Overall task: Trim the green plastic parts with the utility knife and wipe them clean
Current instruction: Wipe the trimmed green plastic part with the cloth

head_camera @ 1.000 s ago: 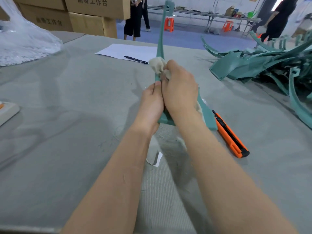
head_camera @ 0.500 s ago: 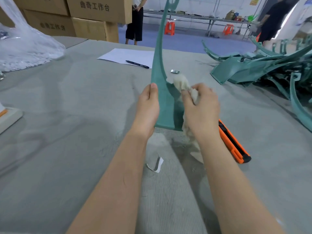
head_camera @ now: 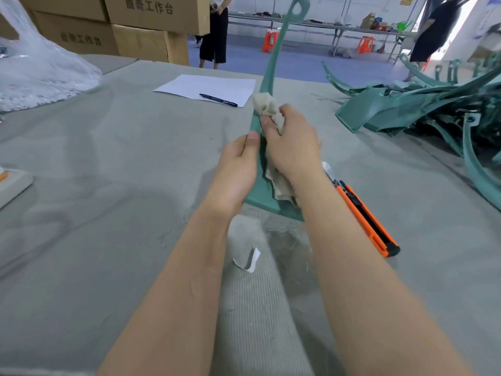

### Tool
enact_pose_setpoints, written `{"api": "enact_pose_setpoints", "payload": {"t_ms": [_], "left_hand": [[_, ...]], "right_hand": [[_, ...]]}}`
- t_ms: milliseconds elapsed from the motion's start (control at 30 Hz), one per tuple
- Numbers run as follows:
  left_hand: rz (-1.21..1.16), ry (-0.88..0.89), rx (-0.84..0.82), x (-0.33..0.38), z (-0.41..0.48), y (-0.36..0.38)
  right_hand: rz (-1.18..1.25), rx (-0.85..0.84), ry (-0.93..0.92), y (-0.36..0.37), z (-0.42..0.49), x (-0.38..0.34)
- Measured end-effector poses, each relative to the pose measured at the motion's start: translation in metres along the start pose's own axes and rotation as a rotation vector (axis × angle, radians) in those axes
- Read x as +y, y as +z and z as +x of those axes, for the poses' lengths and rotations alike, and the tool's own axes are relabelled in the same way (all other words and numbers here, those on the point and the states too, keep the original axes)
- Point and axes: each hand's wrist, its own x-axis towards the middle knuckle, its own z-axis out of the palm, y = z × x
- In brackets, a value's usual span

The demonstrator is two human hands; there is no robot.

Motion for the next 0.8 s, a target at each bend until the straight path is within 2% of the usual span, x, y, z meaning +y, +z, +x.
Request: {"api": "enact_pose_setpoints", "payload": {"t_ms": [133, 400, 600, 800], "left_hand": [[0.002, -0.015, -0.03, 0.0, 0.0, 0.001], [0.121, 0.009, -0.035, -0.001, -0.003, 0.009], [0.099, -0.021, -0.033, -0.001, 0.003, -0.001], [0.152, -0.04, -0.081, -0.003, -0.003, 0.011]], "right_hand": [[-0.02, -0.169, -0.105, -0.017, -0.002, 0.018], [-0.072, 0.072, 0.11, 0.008, 0.004, 0.011], [0.002, -0.098, -0.058, -0.003, 0.0, 0.025], [-0.083, 0.06, 0.121, 0.005, 0.005, 0.024]]}}
